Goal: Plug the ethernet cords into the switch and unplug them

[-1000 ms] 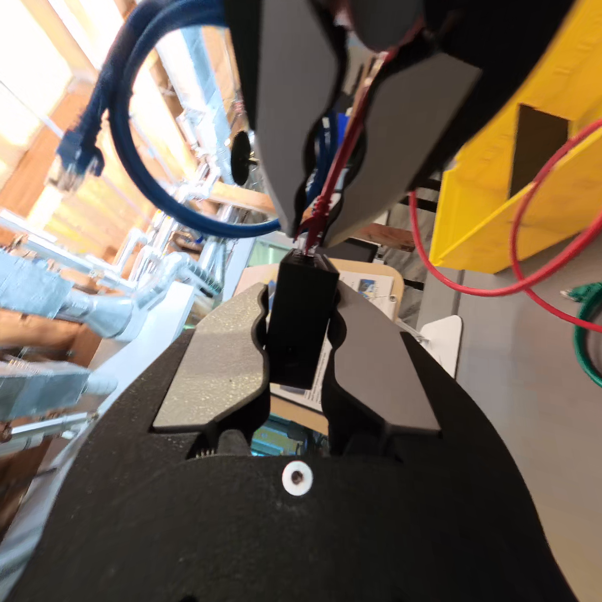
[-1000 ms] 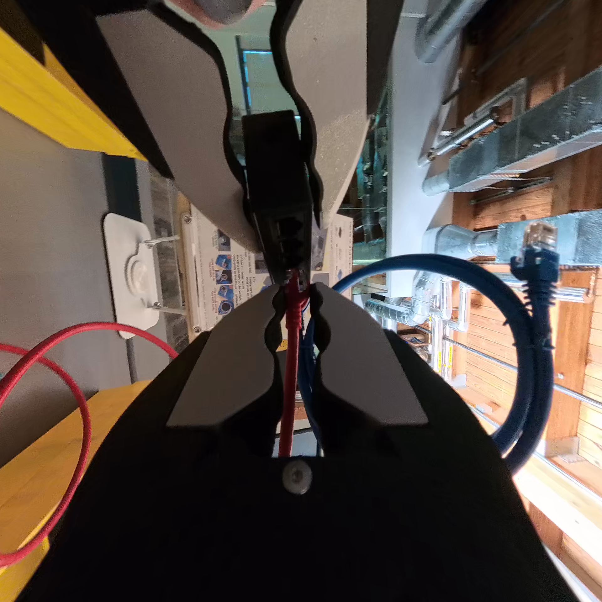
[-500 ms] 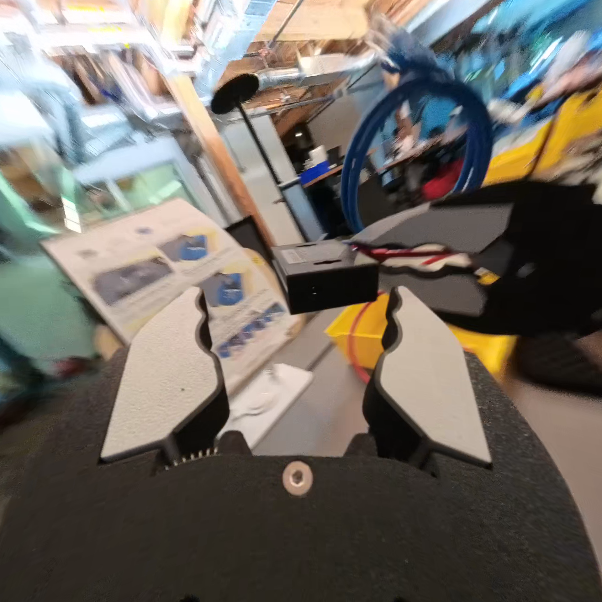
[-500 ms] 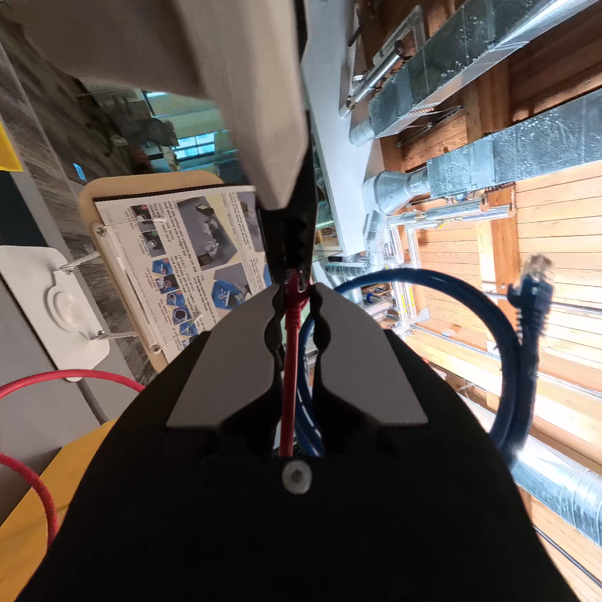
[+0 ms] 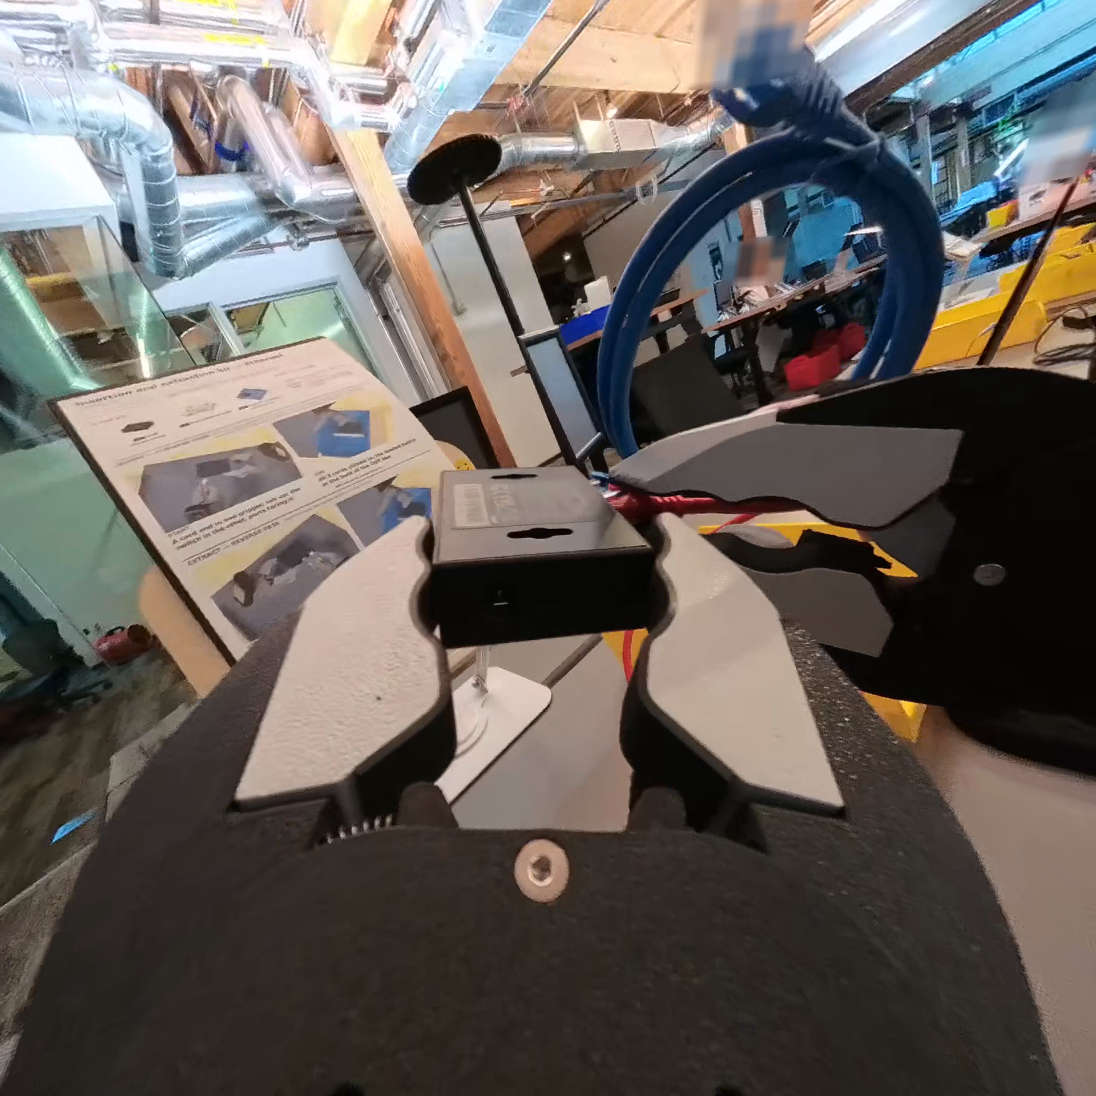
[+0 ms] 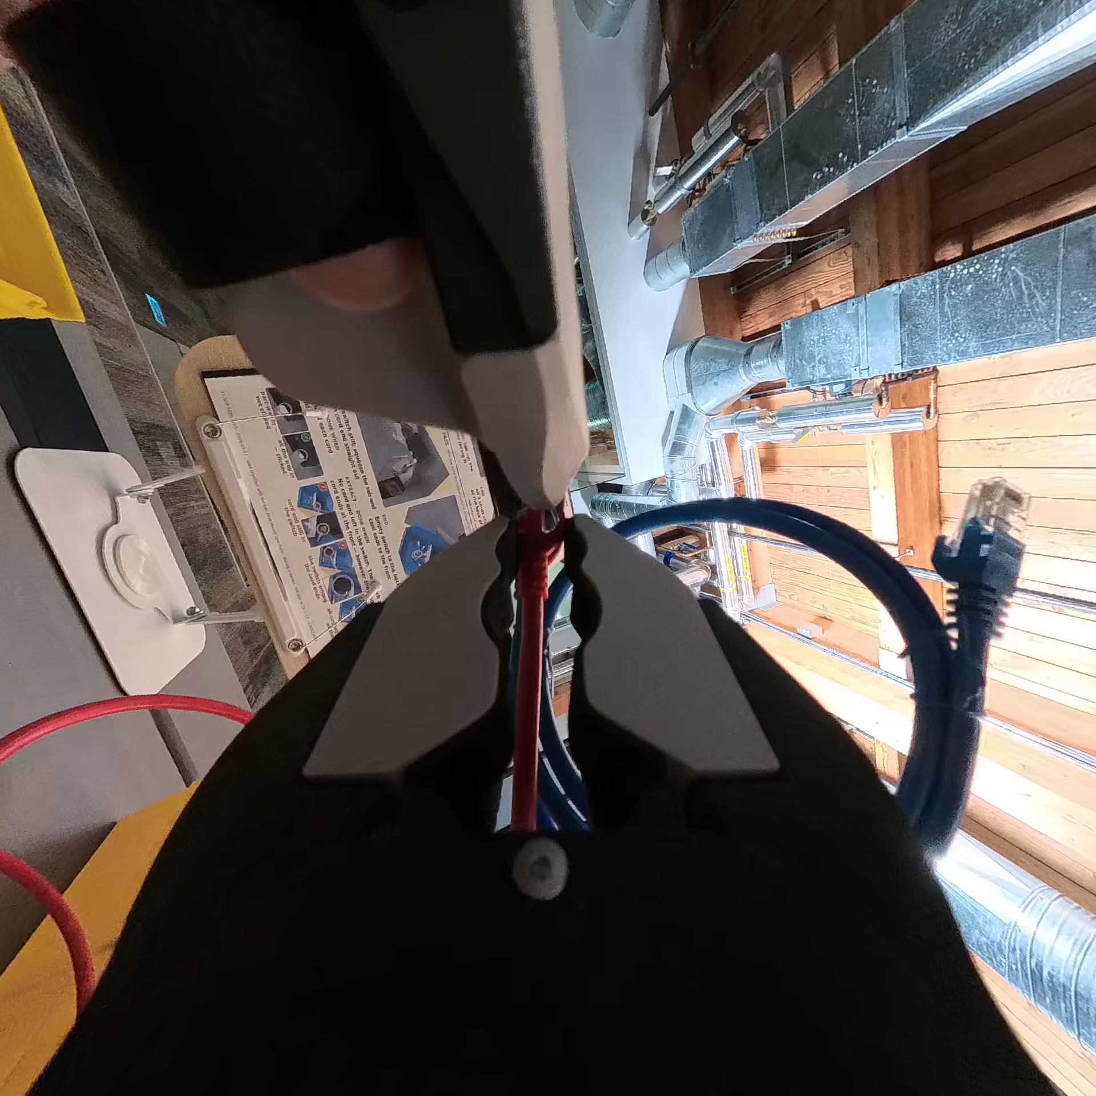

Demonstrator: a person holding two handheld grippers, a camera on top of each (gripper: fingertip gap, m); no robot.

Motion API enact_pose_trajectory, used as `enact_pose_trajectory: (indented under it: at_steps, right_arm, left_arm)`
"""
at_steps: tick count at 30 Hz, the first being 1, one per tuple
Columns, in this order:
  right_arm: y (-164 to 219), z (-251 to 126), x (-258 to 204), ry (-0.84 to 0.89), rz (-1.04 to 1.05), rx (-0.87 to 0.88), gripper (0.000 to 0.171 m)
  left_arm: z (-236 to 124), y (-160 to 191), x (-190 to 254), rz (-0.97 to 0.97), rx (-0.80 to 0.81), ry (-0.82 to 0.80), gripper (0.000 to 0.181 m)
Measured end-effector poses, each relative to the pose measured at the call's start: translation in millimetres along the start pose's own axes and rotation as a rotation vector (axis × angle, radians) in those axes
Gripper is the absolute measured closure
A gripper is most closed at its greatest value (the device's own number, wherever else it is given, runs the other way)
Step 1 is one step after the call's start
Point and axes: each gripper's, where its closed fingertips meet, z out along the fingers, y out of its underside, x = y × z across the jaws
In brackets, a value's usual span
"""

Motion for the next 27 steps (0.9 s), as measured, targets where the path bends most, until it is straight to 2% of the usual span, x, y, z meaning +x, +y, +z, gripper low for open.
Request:
enact_pose_trajectory:
  at_steps: [5, 13, 16, 27]
  right_arm:
    - [1, 1, -3, -0.008, -0.007, -0.012, 0.156]
    - [5, 4, -10, -0.002, 0.012, -0.134, 0.156]
    - [0, 3, -11, -0.003, 0.017, -0.126, 0.156]
    - [-10, 0, -16, -0.060, 0.054, -0.047, 0.156]
  left_arm:
    - [0, 3, 0, 0.036, 0.007, 0.045, 0.115]
    - [5, 12, -4, -0.057, 0.042, 0.133, 0.115]
    - [2, 13, -6, -0.127, 0.053, 0.207, 0.115]
    - [-6, 14, -8, -0.099, 0.039, 0.290, 0.115]
